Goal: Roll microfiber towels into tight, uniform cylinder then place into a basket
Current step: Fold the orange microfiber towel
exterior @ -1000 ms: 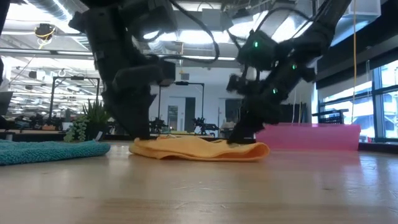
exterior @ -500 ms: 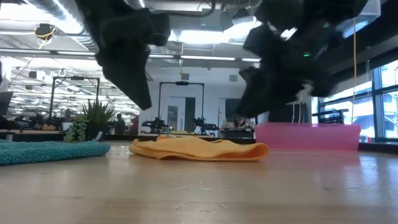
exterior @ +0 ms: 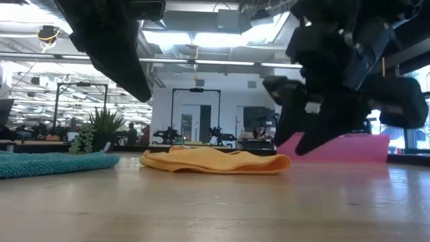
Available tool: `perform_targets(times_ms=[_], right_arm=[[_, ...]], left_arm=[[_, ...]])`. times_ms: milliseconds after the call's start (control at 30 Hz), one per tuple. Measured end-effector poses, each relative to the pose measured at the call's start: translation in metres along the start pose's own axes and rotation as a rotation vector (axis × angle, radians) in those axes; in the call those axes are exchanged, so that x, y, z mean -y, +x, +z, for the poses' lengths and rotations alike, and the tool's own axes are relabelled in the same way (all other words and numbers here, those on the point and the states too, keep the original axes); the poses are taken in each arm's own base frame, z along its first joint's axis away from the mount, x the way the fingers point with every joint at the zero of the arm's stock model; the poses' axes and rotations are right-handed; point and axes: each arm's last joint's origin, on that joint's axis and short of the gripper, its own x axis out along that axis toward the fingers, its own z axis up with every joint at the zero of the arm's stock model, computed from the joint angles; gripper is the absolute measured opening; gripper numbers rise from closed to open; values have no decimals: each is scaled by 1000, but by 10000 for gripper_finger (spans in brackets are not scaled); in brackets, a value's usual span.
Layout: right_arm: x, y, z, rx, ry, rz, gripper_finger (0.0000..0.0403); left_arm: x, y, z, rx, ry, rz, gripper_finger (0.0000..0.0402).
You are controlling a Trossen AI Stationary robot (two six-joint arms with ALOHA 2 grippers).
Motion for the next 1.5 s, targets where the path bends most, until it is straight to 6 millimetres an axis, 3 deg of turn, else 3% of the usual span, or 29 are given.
perform_targets(times_ms=[633,800,1033,1333,1500], right_arm=[[-3,29,-7,-11,-10,-70,159],[-3,30,-7,-14,8,-75,122],[-3,31,-9,-19,37,-74,13],[1,30,-1,-10,50,-52,6],[10,21,13,1,51,-60,6]], left_arm=[[0,1,1,6,4,-2,69],[0,1,1,6,3,-3,69],[0,1,1,6,10,-3,69],[1,-1,0,42,21,25,69],[5,-4,-3,44,26,16,69]])
